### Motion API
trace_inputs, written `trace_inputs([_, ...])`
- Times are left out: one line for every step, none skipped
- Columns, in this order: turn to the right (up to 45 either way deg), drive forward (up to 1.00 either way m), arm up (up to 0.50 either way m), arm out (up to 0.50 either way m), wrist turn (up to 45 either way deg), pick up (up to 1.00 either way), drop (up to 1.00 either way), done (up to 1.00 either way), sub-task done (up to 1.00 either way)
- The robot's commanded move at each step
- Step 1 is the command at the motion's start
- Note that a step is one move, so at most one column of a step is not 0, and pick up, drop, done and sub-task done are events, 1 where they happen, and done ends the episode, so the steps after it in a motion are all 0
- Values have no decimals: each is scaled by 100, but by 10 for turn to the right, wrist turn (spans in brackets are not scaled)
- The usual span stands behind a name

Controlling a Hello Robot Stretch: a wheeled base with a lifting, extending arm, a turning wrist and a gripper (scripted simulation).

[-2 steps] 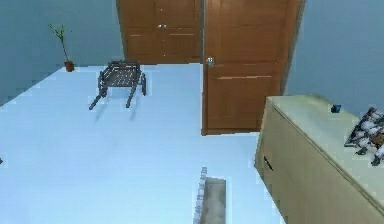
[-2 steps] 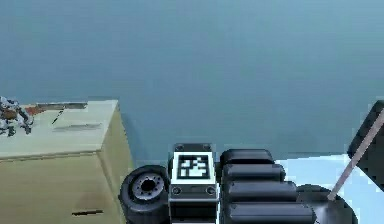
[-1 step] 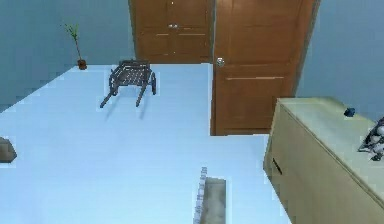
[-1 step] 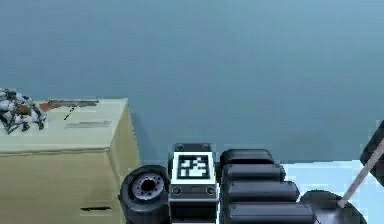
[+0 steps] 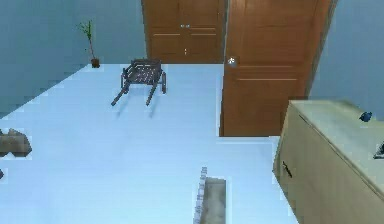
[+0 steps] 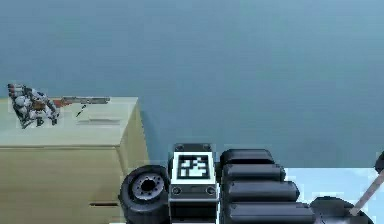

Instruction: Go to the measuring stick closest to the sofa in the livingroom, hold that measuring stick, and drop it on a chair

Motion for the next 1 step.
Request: trace_inputs([0, 100, 0, 0, 0, 0, 0, 0, 0])
